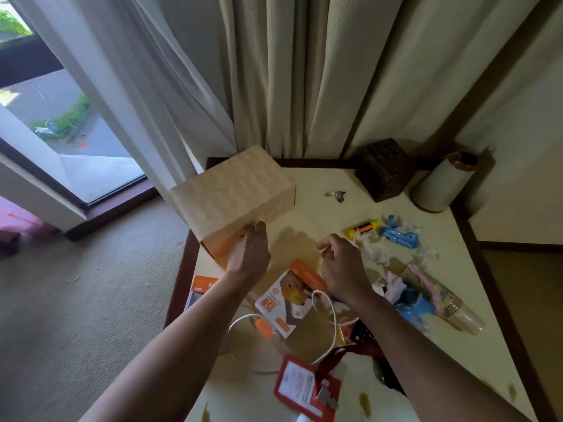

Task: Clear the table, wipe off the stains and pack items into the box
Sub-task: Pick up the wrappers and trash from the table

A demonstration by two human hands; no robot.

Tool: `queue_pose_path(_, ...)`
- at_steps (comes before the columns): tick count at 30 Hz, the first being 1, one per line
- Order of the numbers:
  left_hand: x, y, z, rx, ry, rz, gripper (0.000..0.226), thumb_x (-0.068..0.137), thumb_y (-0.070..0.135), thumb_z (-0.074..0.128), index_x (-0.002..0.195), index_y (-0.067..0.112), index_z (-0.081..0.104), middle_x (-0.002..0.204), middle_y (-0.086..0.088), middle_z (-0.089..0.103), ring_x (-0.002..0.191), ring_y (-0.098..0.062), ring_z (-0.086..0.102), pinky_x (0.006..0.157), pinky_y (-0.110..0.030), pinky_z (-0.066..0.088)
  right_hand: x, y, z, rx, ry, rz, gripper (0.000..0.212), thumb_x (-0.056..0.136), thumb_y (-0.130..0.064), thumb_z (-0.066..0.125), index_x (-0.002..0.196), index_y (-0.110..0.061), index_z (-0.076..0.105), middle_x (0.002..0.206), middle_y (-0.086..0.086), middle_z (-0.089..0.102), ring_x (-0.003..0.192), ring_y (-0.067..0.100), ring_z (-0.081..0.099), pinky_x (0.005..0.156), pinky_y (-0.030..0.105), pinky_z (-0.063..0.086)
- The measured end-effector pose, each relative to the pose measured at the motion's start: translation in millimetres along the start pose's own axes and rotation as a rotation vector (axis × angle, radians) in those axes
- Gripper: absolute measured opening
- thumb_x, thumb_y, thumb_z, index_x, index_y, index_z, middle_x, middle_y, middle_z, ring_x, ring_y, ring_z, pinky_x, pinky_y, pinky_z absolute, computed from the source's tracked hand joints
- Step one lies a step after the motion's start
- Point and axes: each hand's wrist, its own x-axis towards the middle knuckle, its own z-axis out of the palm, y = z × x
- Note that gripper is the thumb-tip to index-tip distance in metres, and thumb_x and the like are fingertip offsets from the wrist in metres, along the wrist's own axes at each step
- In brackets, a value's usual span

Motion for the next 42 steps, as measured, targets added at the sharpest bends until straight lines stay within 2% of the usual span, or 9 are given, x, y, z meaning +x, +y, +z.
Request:
queue_pose_path(4, 1.6, -8.7, 23.9, 0.036, -0.102, -0.022, 0.044, 0.101, 0.032, 0.034, 0.132, 0.002, 0.041, 0.133, -0.029, 0.048, 0.118, -0.049, 0.053, 0.1, -0.062, 0.048, 23.1, 42.0, -22.3, -0.48, -0.037, 0.07, 0.043, 0.099, -0.036, 0.05, 0.135, -0.013, 0.048, 0.136, 0.019, 0.05, 0.121, 0.036, 0.049, 0.097, 0.047, 0.046)
queue_pose_path(10, 9.2, -7.6, 35.7, 0.209, -0.058, 0.081, 0.026, 0.103, 0.025, 0.053, 0.122, 0.007, 0.057, 0.125, -0.017, 0.057, 0.103, -0.034, 0.067, 0.069, -0.041, 0.057, 48.0, 75.7, -29.8, -0.537, -0.143, 0.343, 0.109, 0.073, -0.084, 0.059, 0.149, -0.015, 0.023, 0.146, 0.021, 0.032, 0.131, 0.04, 0.039, 0.104, 0.051, 0.038)
queue_pose_path(16, 20.0, -2.7, 36.1, 0.177, -0.139, 0.071, 0.016, 0.102, 0.006, 0.052, 0.117, 0.005, 0.052, 0.098, -0.012, 0.063, 0.07, -0.019, 0.061, 0.059, -0.036, 0.058, 58.6, 86.3, -17.7, -0.488, -0.18, 0.279, 0.069, 0.095, -0.056, 0.054, 0.144, -0.013, 0.032, 0.137, 0.018, 0.04, 0.122, 0.039, 0.047, 0.099, 0.05, 0.043)
queue_pose_path(22, 24.6, 18.4, 31.1, -0.051, -0.153, -0.034, 0.025, 0.1, -0.005, 0.049, 0.121, -0.001, 0.062, 0.118, -0.017, 0.068, 0.103, -0.029, 0.069, 0.08, -0.032, 0.055, 62.2, 89.6, -18.9, -0.442, -0.22, 0.181, 0.036, 0.104, -0.019, 0.04, 0.139, -0.008, 0.042, 0.13, 0.018, 0.056, 0.118, 0.033, 0.057, 0.096, 0.04, 0.046)
queue_pose_path(25, 23.4, 40.8, 24.9, -0.201, -0.104, -0.023, 0.032, 0.099, -0.009, 0.041, 0.117, 0.0, 0.066, 0.123, -0.014, 0.066, 0.112, -0.028, 0.064, 0.088, -0.033, 0.051, 66.7, 92.0, -29.5, -0.284, -0.189, 0.145, 0.035, 0.098, -0.006, 0.044, 0.129, -0.007, 0.058, 0.118, 0.016, 0.068, 0.107, 0.031, 0.066, 0.085, 0.032, 0.048)
queue_pose_path(30, 18.5, 98.4, 5.6, -0.507, 0.063, -0.049, 0.031, 0.099, 0.003, 0.041, 0.083, 0.011, 0.066, 0.082, -0.006, 0.066, 0.066, -0.015, 0.057, 0.056, -0.028, 0.035, 56.4, 98.3, -70.0, -0.098, -0.06, 0.024, 0.041, 0.092, 0.009, 0.041, 0.121, -0.006, 0.066, 0.107, 0.015, 0.071, 0.096, 0.03, 0.067, 0.084, 0.036, 0.053)
queue_pose_path(34, -6.3, 147.5, -6.9, -0.758, 0.002, 0.045, 0.026, 0.087, 0.02, 0.04, 0.064, 0.011, 0.05, 0.058, 0.003, 0.041, 0.055, -0.013, 0.036, 0.055, -0.033, 0.024, 38.9, 103.2, -104.4, 0.039, -0.03, 0.05, 0.058, 0.082, 0.019, 0.04, 0.118, -0.014, 0.071, 0.102, 0.007, 0.068, 0.095, 0.021, 0.065, 0.087, 0.032, 0.054)
queue_pose_path(39, -57.6, 190.5, 26.4, -0.267, -0.23, 0.309, 0.026, 0.106, 0.017, 0.046, 0.081, 0.011, 0.052, 0.071, -0.001, 0.054, 0.061, -0.017, 0.051, 0.057, -0.029, 0.034, 13.7, 123.0, -132.1, 0.022, 0.058, 0.054, 0.022, 0.092, 0.0, 0.056, 0.089, -0.01, 0.076, 0.096, -0.001, 0.067, 0.083, 0.006, 0.06, 0.076, 0.006, 0.044)
queue_pose_path(42, -77.3, 192.9, 40.0, -0.036, -0.319, 0.479, 0.018, 0.094, -0.002, 0.051, 0.108, 0.007, 0.058, 0.095, -0.012, 0.065, 0.087, -0.028, 0.063, 0.07, -0.034, 0.046, -10.8, 136.3, -141.8, -0.067, -0.145, -0.023, 0.011, 0.09, -0.015, 0.064, 0.092, -0.025, 0.069, 0.095, -0.009, 0.057, 0.093, 0.013, 0.06, 0.081, 0.026, 0.049)
